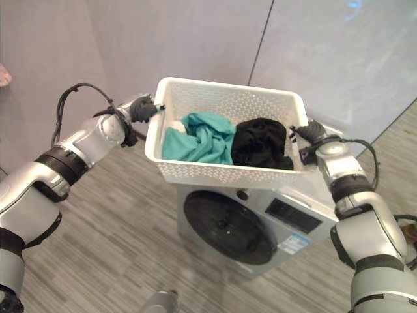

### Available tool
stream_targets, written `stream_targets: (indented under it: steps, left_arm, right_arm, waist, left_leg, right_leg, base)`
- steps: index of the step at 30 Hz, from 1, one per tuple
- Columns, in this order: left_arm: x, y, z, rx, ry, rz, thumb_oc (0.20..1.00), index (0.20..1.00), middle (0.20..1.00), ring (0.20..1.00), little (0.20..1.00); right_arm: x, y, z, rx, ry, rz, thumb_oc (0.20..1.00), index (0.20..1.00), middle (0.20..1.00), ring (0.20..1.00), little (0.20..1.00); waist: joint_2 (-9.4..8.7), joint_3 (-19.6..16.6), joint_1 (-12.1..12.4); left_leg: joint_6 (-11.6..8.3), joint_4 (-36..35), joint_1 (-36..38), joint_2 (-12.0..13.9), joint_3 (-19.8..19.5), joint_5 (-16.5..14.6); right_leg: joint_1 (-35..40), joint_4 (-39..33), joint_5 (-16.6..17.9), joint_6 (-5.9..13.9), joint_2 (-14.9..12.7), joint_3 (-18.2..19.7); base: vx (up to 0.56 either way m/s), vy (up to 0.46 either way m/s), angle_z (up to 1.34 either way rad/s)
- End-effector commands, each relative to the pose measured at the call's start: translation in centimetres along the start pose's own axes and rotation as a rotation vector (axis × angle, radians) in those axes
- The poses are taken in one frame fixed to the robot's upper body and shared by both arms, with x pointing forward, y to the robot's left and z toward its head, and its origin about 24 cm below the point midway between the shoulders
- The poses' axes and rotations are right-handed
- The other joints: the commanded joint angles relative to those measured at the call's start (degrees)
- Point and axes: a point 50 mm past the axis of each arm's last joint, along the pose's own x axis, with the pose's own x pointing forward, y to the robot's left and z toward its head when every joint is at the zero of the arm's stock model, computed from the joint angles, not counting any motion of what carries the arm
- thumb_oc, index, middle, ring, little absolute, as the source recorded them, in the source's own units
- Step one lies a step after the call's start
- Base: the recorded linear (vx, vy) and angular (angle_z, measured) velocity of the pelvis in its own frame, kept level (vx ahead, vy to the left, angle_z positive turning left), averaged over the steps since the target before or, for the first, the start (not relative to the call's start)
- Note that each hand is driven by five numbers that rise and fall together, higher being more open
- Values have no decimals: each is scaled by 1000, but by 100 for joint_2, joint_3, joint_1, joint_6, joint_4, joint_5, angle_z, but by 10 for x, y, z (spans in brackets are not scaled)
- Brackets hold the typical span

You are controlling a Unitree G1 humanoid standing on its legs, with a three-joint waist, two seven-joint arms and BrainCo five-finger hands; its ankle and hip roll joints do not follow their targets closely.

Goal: Grab the laundry basket,head to the washer,open it,put in the laundry and shut it.

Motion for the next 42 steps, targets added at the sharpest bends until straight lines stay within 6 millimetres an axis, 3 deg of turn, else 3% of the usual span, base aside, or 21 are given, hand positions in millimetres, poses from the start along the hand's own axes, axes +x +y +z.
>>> stream_targets:
  steps: [1,10,13,14,16,17,19,22,23,25,26,27,28,29,31,32,33,34,36,38,42]
  left_arm:
    - [-1,71,3,18,23,236,200,200,200,200,200]
    - [3,61,9,6,9,205,200,200,200,200,200]
    - [4,62,10,7,8,204,200,200,200,200,200]
    - [4,61,11,9,8,199,200,200,200,200,200]
    - [5,63,18,-9,-19,199,200,200,200,200,200]
    - [5,64,20,-5,-24,201,200,200,200,200,200]
    - [6,61,21,2,-31,196,200,200,200,200,200]
    - [4,66,12,15,0,203,200,200,200,200,200]
    - [2,68,5,29,28,207,200,200,200,200,200]
    - [1,68,-1,29,49,209,200,200,200,200,200]
    - [0,69,-2,27,52,215,200,200,200,200,200]
    - [0,70,-2,26,52,216,200,200,200,200,200]
    - [-1,67,-5,5,62,226,200,200,200,200,200]
    - [0,66,-4,3,63,222,200,200,200,200,200]
    - [2,63,1,-1,46,216,200,200,200,200,200]
    - [2,64,0,2,46,220,200,200,200,200,200]
    - [1,64,-2,7,54,217,200,200,200,200,200]
    - [1,64,-2,28,51,220,200,200,200,200,200]
    - [1,65,-1,39,51,229,200,200,200,200,200]
    - [1,69,0,64,54,239,200,200,200,200,200]
    - [10,61,25,64,-19,228,200,200,200,200,200]
  right_arm:
    - [-9,-32,-27,-55,76,-105,200,200,200,200,200]
    - [-24,-63,-62,-17,163,-199,200,200,200,200,200]
    - [-26,-67,-64,-17,176,-215,200,200,200,200,200]
    - [-27,-72,-65,-13,183,-232,200,200,200,200,200]
    - [-33,-84,-74,14,210,-282,200,200,200,200,200]
    - [-33,-84,-74,11,212,-284,200,200,200,200,200]
    - [-29,-76,-75,-9,228,-265,200,200,200,200,200]
    - [-21,-60,-68,-38,226,-215,200,200,200,200,200]
    - [-16,-46,-67,-63,229,-170,200,200,200,200,200]
    - [-14,-39,-69,-69,231,-143,200,200,200,200,200]
    - [-12,-32,-66,-82,227,-117,200,200,200,200,200]
    - [-12,-32,-65,-83,226,-118,200,200,200,200,200]
    - [-9,-29,-56,-61,191,-107,200,200,200,200,200]
    - [-9,-29,-53,-58,185,-107,200,200,200,200,200]
    - [-7,-28,-47,-61,171,-99,200,200,200,200,200]
    - [-5,-27,-39,-79,155,-96,200,200,200,200,200]
    - [-5,-27,-36,-89,151,-97,200,200,200,200,200]
    - [-7,-38,-35,-102,160,-127,200,200,200,200,200]
    - [-8,-43,-38,-114,176,-136,200,200,200,200,200]
    - [-11,-50,-42,-105,197,-159,200,200,200,200,200]
    - [-16,-73,-35,-120,208,-223,200,200,200,200,200]
  waist:
    - [369,138,45]
    - [513,133,-220]
    - [520,170,-234]
    - [492,245,-258]
    - [527,448,-408]
    - [537,434,-371]
    - [699,311,-109]
    - [717,162,147]
    - [593,5,321]
    - [541,-44,391]
    - [571,89,342]
    - [582,74,349]
    - [652,228,167]
    - [670,224,122]
    - [692,184,64]
    - [776,111,117]
    - [843,87,151]
    - [863,105,91]
    - [814,97,69]
    - [651,12,153]
    - [521,-109,153]
  left_leg:
    - [39,-942,465,501,-169,583]
    - [-159,-1482,463,918,-158,1064]
    - [-171,-1278,327,914,-143,1025]
    - [-127,-758,109,797,-108,957]
    - [116,196,-500,507,696,937]
    - [169,75,-562,281,810,772]
    - [185,-480,-935,-567,854,934]
    - [243,-563,-871,-689,849,969]
    - [428,-452,-649,-813,648,773]
    - [528,-410,-481,-782,661,679]
    - [748,-341,-117,-704,613,526]
    - [747,-358,-137,-691,618,552]
    - [890,-340,61,-671,490,475]
    - [917,-377,95,-668,439,466]
    - [923,-540,162,-643,327,456]
    - [828,-730,248,-460,302,431]
    - [762,-855,335,-335,297,402]
    - [715,-921,433,-264,279,382]
    - [697,-1018,513,-266,297,378]
    - [617,-1098,578,-217,510,374]
    - [445,-1307,575,-107,353,445]
  right_leg:
    - [137,276,-523,234,-268,-56]
    - [166,24,-585,24,88,-118]
    - [191,-28,-584,-11,98,-83]
    - [179,3,-558,-48,45,-51]
    - [304,-102,-496,-124,16,-125]
    - [341,-145,-510,-106,7,-131]
    - [451,-205,-609,-81,170,-56]
    - [565,-74,-831,-52,257,175]
    - [633,449,-1064,-1,182,236]
    - [545,994,-1069,137,138,238]
    - [79,2326,-769,413,17,385]
    - [40,2339,-754,413,27,394]
    - [-473,3297,-249,648,-33,684]
    - [-564,3350,-273,653,-57,789]
    - [-624,3004,-422,550,-209,826]
    - [-510,2304,-558,436,-661,553]
    - [-489,1781,-486,397,-945,275]
    - [-571,1370,-90,469,-1167,241]
    - [-516,1201,-127,493,-1071,316]
    - [-153,647,14,639,-1137,34]
    - [119,39,17,641,-849,-59]
  base:
    - [-40,-177,17]
    - [-6,-127,9]
    - [-1,-86,-3]
    - [-45,-72,-22]
    - [34,-84,-2]
    - [217,0,59]
    - [317,50,23]
    - [291,72,-61]
    - [417,119,-140]
    - [311,97,-120]
    - [254,97,-36]
    - [142,108,-3]
    - [17,47,-17]
    - [54,32,17]
    - [97,-83,85]
    - [110,-176,64]
    - [103,-221,26]
    - [59,-135,-8]
    - [67,-103,-34]
    - [95,-179,-2]
    - [62,-138,-6]
